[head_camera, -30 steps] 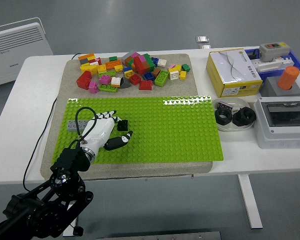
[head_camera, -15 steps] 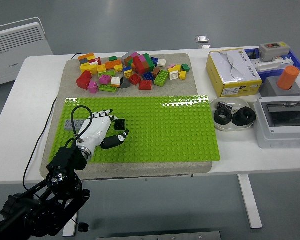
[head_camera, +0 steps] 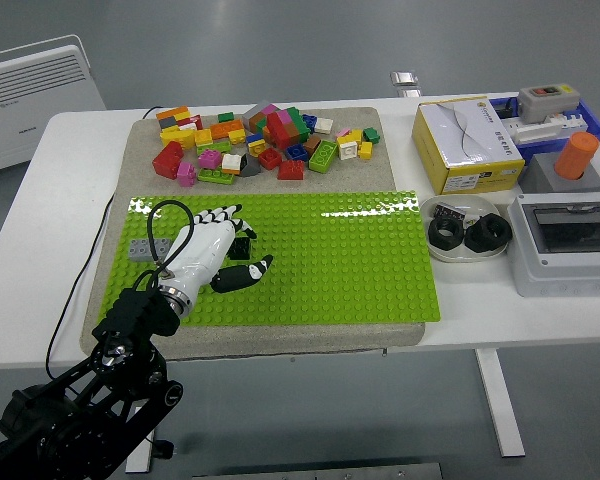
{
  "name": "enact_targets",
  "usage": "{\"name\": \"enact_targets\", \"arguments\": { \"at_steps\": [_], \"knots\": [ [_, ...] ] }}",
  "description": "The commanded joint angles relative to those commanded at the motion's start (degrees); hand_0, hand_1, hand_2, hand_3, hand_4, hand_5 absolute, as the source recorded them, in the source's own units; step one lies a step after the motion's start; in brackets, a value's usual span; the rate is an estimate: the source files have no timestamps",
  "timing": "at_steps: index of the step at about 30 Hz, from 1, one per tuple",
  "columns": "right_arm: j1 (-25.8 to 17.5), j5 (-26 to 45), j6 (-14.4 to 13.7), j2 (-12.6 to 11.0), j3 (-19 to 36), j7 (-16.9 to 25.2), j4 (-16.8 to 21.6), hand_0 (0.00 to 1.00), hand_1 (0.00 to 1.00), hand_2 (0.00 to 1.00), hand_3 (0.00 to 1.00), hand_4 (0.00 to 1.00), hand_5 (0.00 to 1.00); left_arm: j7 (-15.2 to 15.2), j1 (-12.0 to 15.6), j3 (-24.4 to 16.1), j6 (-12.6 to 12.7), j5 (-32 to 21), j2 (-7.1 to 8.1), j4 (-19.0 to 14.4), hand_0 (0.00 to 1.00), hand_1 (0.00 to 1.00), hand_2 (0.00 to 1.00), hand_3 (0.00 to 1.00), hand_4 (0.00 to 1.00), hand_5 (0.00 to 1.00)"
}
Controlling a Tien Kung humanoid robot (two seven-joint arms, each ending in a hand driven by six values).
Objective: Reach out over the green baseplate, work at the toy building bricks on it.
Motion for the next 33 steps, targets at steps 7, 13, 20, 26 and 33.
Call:
{"name": "enact_targets", "arguments": {
  "at_steps": [7,13,20,26,33],
  "knots": [
    [-0.15,-3.15,0.35,0.50,3.20,-0.29,0.00,0.705,0.669,0.809,0.846,0.864,0.998,-6.11,0.74,-6.29,-3.32,-5.33,8.27,-8.72,0.998,0.998,0.991,0.704,0.828,0.364],
    [-0.12,-7.07,0.28,1.31,6.81,-0.75,0.00,0.704,0.675,0.816,0.848,0.864,0.998,-10.85,0.20,-9.12,-10.05,-7.28,16.21,-8.85,0.998,0.958,0.930,0.800,0.853,0.112],
    [-0.09,-15.18,1.50,2.30,14.46,-1.02,0.00,0.688,0.688,0.812,0.838,0.841,0.998,-14.24,4.14,-15.92,-11.23,-6.37,19.03,-9.70,0.998,0.909,0.875,0.753,0.836,0.002],
    [-0.25,-23.13,2.08,3.18,21.75,-1.14,0.00,0.686,0.690,0.811,0.839,0.836,0.998,-19.64,9.93,-23.61,-3.77,-0.45,11.21,-10.33,0.998,0.957,0.891,0.604,0.926,0.002],
    [-0.36,-28.79,2.16,3.29,25.50,-1.05,0.00,0.687,0.688,0.808,0.840,0.833,0.998,-23.80,12.13,-22.61,5.68,0.11,5.96,-9.12,0.998,0.998,0.963,0.581,0.964,0.037]
  ]
}}
